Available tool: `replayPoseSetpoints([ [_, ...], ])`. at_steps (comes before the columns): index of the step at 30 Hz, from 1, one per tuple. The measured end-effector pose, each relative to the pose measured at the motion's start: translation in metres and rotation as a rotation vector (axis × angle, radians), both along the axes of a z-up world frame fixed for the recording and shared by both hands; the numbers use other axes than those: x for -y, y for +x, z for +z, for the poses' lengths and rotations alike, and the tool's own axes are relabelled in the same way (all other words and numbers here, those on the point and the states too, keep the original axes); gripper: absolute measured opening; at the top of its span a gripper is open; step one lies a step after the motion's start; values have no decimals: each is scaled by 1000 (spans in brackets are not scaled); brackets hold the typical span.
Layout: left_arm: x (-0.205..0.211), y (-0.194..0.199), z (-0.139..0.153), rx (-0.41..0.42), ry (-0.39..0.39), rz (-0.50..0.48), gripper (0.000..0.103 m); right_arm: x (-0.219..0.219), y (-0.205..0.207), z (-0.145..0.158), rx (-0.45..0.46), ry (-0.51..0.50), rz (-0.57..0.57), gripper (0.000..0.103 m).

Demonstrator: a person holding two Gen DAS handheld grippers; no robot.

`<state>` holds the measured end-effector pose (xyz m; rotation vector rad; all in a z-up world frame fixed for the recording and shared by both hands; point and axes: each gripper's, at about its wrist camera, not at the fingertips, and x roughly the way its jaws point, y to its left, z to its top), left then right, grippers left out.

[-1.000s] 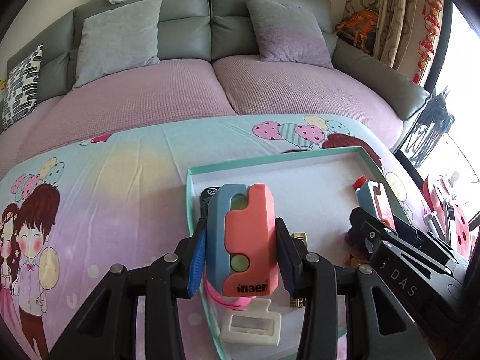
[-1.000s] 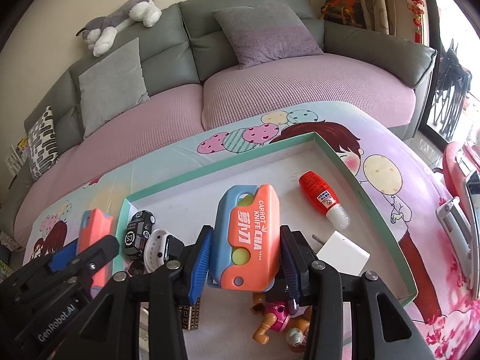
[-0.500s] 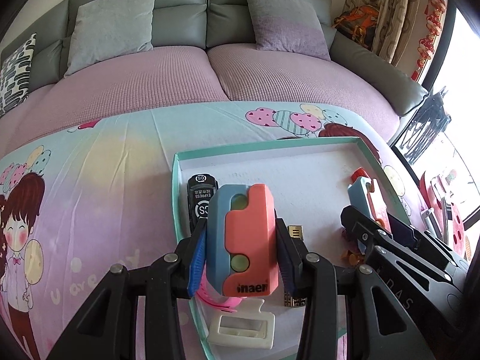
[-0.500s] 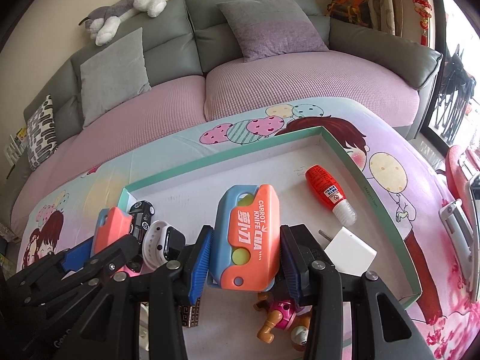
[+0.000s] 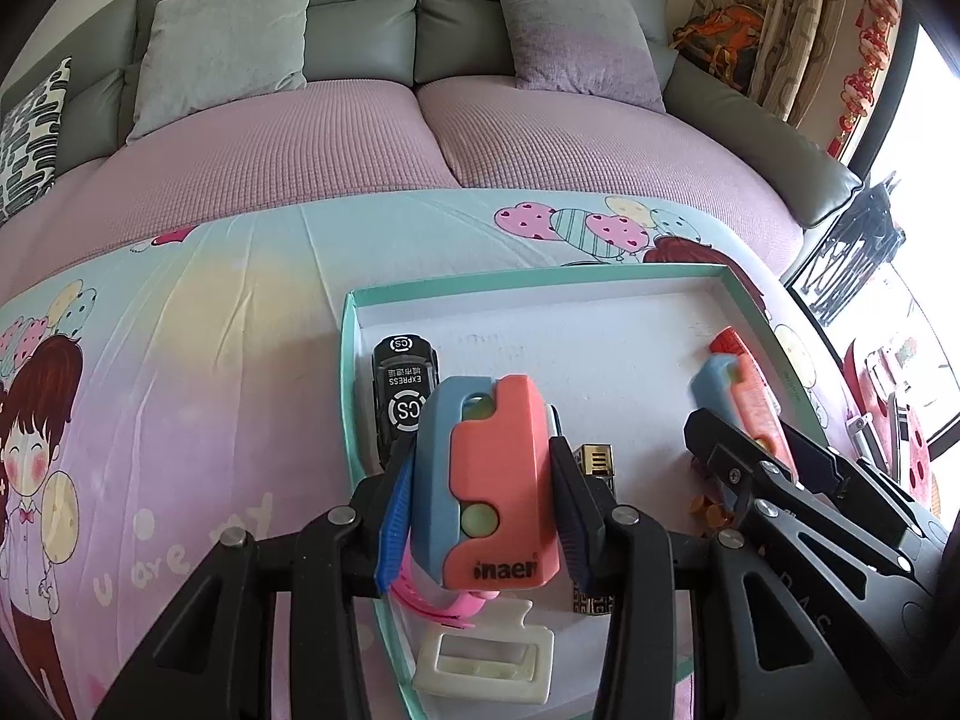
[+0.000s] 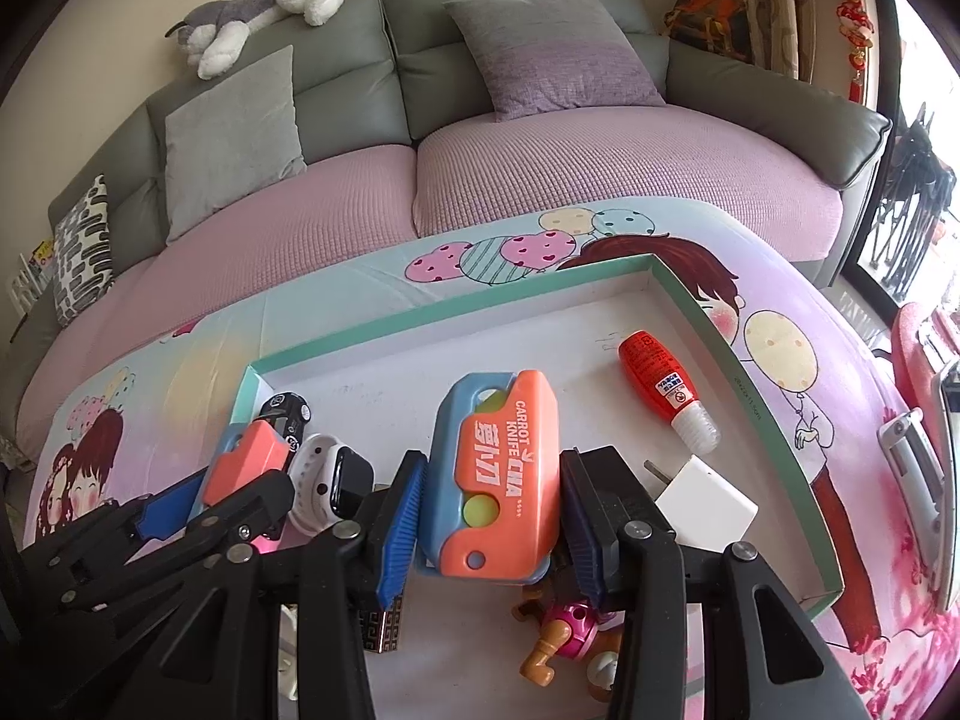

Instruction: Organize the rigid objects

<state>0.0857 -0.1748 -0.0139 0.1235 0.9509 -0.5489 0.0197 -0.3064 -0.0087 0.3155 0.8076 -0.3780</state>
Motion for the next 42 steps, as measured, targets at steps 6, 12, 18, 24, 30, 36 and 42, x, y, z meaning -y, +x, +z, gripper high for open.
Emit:
replayPoseSetpoints([
  [6,-1,1,0,-10,5,3,48,-1,0,0,-2,-3,-1,47],
  [12,-3,1,0,-11,10,4,48,-2,1,0,-6,-9,4,47],
  [18,-8,2,4,-8,5,16,49,-4,2,0,-13,-30,2,47],
  [24,-17,4,10,18,34,55,49,-4,2,0,-20,-46,0,59],
  [30,-37,11,12,37,71,130,49,-6,3,0,-23,-53,5,64],
  [36,-56,20,12,36,74,213,79,-9,5,-1,-31,-72,15,76],
  [42,-67,26,11,47,80,279,79,-14,6,-2,-33,-91,29,90],
])
